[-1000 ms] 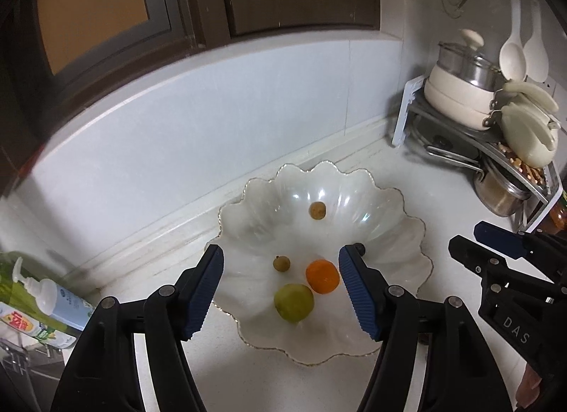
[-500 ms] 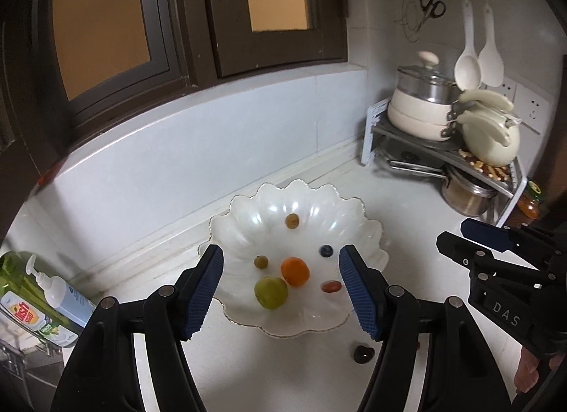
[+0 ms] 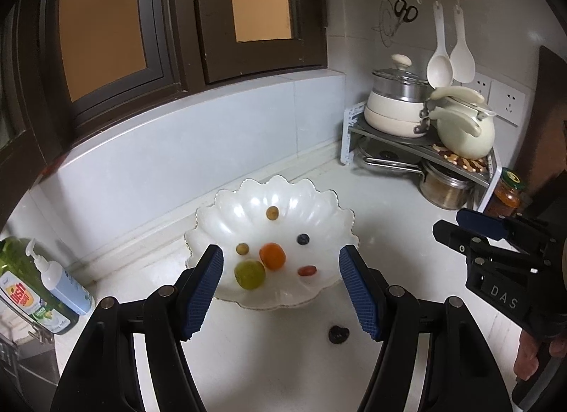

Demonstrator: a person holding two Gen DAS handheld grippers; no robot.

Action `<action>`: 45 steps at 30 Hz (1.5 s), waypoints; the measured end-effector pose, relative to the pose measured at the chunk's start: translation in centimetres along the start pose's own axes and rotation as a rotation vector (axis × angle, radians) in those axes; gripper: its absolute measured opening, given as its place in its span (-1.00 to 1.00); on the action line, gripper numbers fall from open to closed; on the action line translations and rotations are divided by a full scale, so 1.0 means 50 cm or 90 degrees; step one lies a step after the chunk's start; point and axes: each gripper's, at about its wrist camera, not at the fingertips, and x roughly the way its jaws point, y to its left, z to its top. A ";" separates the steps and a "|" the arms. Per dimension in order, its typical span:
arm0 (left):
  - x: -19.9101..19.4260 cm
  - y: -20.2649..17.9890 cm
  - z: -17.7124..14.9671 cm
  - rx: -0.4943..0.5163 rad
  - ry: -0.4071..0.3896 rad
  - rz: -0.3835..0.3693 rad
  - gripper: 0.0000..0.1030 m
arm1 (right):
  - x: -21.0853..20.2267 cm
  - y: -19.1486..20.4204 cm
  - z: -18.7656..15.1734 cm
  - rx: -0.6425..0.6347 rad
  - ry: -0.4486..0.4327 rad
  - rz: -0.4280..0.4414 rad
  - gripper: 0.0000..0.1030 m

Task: Organize fruits
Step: 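Move both open grippers back toward the remaining fruits on the counter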

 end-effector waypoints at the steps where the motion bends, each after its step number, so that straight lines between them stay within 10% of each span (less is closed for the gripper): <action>1: -0.001 -0.001 -0.004 0.001 0.001 0.000 0.31 | -0.003 -0.002 -0.004 0.000 -0.001 0.000 -0.31; 45: 0.109 -0.065 -0.183 0.008 0.099 -0.045 0.30 | 0.090 -0.044 -0.182 0.001 0.104 0.019 -0.31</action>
